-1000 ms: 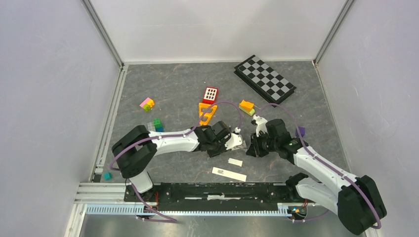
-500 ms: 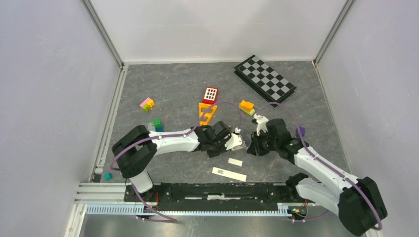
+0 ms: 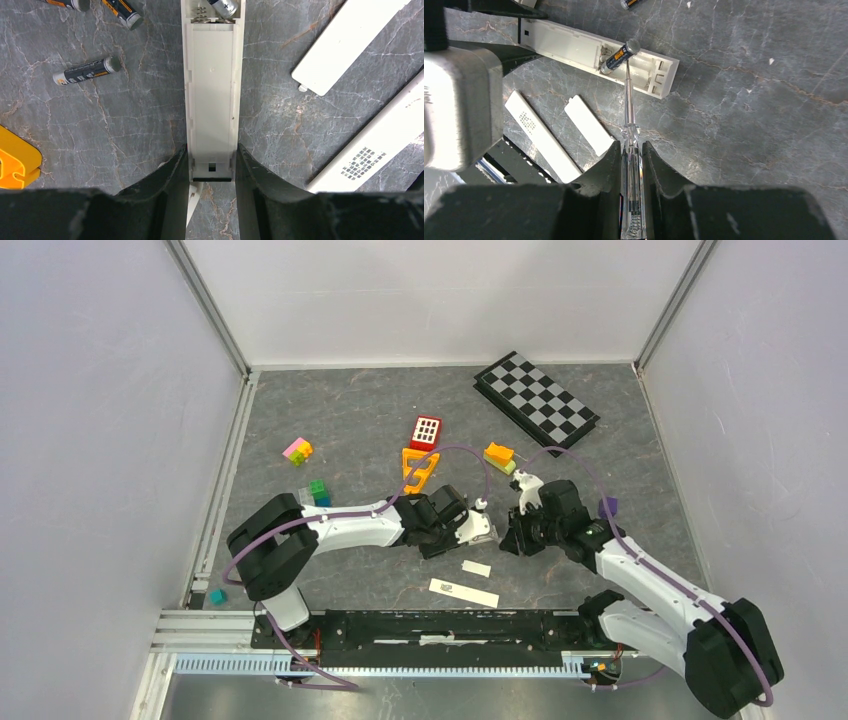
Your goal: Unload the batteries from the remote control
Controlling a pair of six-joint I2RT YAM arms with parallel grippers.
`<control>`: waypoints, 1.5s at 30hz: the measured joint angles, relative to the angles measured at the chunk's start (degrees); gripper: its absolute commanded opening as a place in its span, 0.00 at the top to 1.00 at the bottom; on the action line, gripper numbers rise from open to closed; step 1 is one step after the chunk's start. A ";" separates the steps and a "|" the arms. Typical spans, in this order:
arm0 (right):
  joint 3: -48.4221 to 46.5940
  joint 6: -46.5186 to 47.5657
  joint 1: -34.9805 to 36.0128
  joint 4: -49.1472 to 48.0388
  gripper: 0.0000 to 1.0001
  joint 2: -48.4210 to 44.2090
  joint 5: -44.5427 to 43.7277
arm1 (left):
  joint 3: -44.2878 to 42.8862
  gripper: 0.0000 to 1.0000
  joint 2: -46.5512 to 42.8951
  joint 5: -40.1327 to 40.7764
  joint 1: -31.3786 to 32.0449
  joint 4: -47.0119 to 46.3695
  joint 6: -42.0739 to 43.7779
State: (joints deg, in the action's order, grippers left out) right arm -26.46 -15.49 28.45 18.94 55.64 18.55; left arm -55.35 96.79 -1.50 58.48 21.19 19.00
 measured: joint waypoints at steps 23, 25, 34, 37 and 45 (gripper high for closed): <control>-1.49 0.13 1.46 -0.15 0.99 0.35 0.37 | -0.09 0.98 0.02 0.00 0.04 0.15 -0.02; -1.46 0.07 1.46 -0.13 0.98 0.28 -0.35 | -0.09 0.89 0.02 0.00 0.04 0.15 0.00; -1.46 -1.33 1.46 0.00 0.95 -6.05 -10.43 | -0.11 0.44 0.00 0.37 0.07 0.13 -0.02; -1.46 -1.84 1.46 0.00 0.94 -7.69 -13.84 | -0.09 0.33 -0.33 0.55 0.07 0.17 -0.07; -1.46 -3.39 1.44 0.00 0.94 -9.18 -20.22 | -0.09 0.22 -4.44 0.63 0.11 -0.26 -0.98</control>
State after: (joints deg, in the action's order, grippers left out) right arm -27.92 -18.87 29.89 18.94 46.46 -1.67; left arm -55.44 92.36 -0.86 58.59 20.93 18.02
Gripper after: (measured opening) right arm 0.225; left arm 0.743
